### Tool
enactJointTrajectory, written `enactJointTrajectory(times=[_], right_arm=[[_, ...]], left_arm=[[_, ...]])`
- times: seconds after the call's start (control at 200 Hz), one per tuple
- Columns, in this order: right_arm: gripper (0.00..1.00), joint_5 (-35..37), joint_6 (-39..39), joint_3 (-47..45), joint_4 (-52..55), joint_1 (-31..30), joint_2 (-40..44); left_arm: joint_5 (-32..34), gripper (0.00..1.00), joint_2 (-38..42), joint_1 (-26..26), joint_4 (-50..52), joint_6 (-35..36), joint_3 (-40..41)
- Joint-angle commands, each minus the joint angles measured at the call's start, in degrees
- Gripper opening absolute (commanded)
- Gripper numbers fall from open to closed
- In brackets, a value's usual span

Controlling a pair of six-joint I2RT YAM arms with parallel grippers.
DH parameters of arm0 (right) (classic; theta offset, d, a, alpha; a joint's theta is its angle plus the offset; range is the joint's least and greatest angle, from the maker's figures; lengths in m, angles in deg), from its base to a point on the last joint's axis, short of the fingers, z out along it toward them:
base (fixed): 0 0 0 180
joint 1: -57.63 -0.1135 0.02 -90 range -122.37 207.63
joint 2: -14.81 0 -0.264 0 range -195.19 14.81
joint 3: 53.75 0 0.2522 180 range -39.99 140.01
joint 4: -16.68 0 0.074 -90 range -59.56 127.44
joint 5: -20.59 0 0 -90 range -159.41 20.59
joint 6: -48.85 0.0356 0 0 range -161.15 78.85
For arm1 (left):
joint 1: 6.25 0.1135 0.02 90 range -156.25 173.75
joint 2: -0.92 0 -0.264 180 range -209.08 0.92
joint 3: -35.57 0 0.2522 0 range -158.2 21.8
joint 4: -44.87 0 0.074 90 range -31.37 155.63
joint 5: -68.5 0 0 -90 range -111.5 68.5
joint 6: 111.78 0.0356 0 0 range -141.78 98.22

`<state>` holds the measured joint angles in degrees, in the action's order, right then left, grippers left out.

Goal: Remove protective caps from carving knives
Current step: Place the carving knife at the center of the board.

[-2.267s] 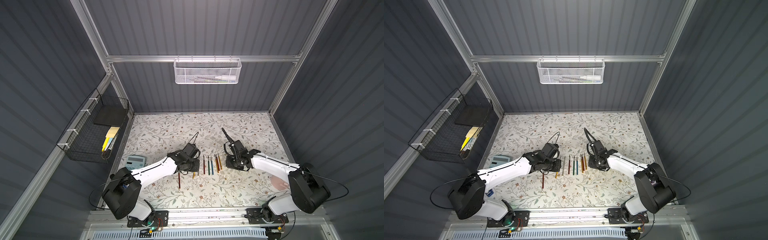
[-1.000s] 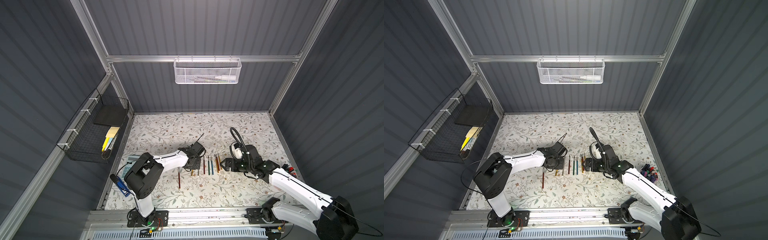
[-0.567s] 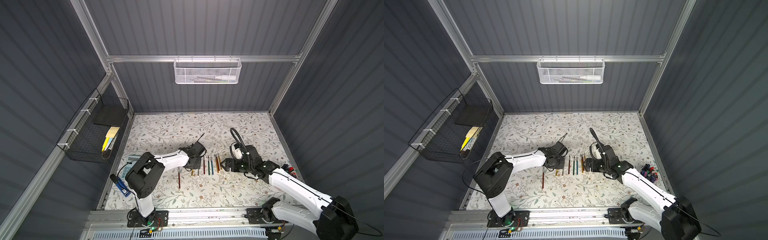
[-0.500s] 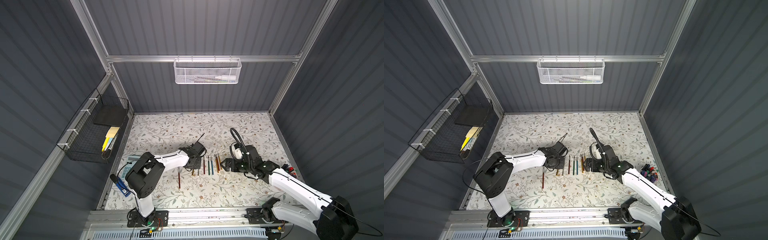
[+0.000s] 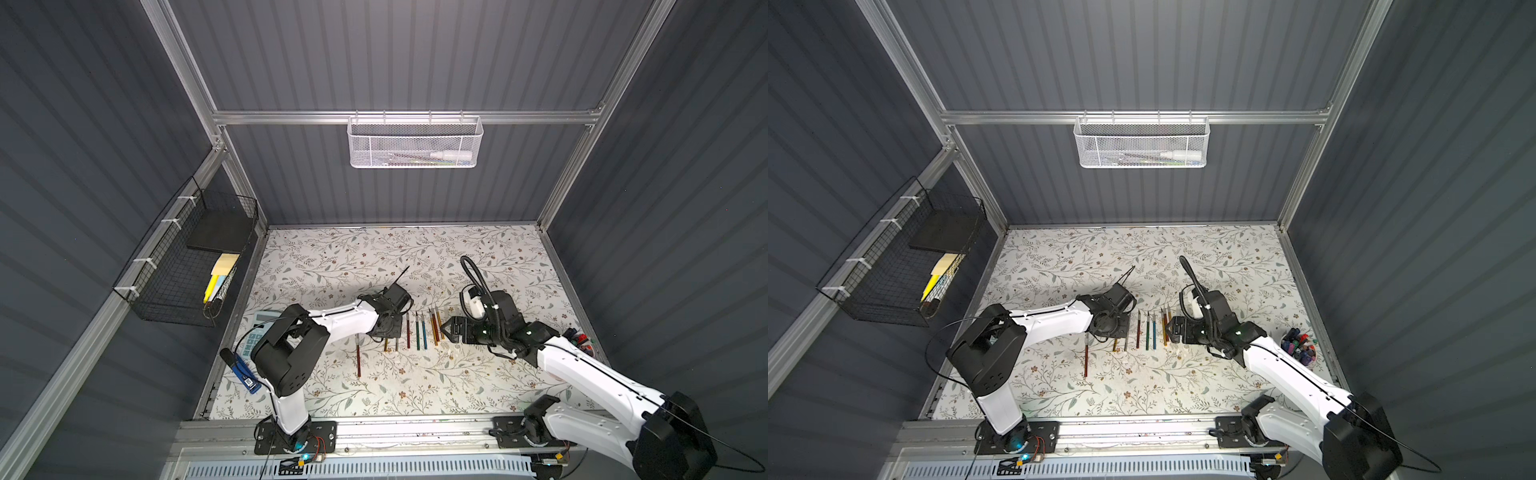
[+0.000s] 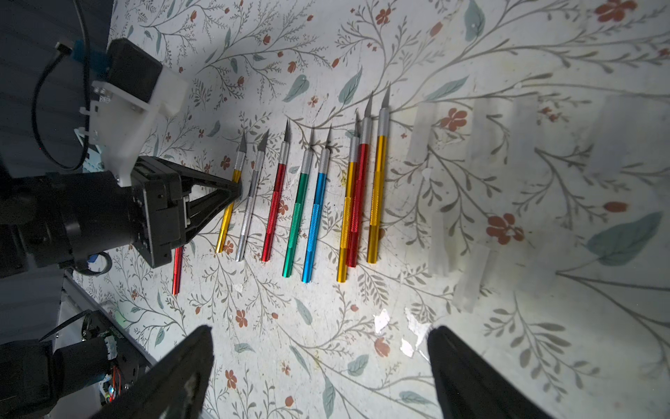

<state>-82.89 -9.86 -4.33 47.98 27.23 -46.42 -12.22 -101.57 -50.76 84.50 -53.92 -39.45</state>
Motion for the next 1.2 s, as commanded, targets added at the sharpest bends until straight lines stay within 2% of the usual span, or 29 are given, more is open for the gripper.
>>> enactJointTrajectory(times=[0.0,0.19,0.4,0.695,0.78,1.011,1.196], right_arm=[[0.93,0.17,0.44,-0.73,-0.65,-0.19,-0.02],[0.93,-1.58,0.18,-0.42,-1.5,-0.16,0.06],[0.94,-3.96,0.44,-0.58,-2.54,-0.19,0.47],[0.93,-4.1,1.22,-0.75,-4.39,-0.28,0.9],[0.93,-6.65,1.71,-0.99,-5.52,-0.63,0.92],[0.93,-7.45,2.77,-2.0,-8.69,-1.62,0.11],[0.93,-7.14,2.13,-1.28,-7.53,-1.83,-0.82]], left_arm=[[1.1,0.19,-0.03,0.39,3.22,-0.19,-1.53],[1.49,0.25,2.92,0.39,6.56,0.98,-4.44],[3.35,0.27,7.76,0.39,11.95,0.86,-5.72],[8.37,0.29,17.3,0.48,20.96,-1.79,-0.03],[8.78,0.3,20.36,0.71,22.32,-2.99,2.47],[6.54,0.3,22.56,1.71,23.36,-6.53,7.28],[2.49,0.3,22.3,2.91,19.06,-7.84,12.93]])
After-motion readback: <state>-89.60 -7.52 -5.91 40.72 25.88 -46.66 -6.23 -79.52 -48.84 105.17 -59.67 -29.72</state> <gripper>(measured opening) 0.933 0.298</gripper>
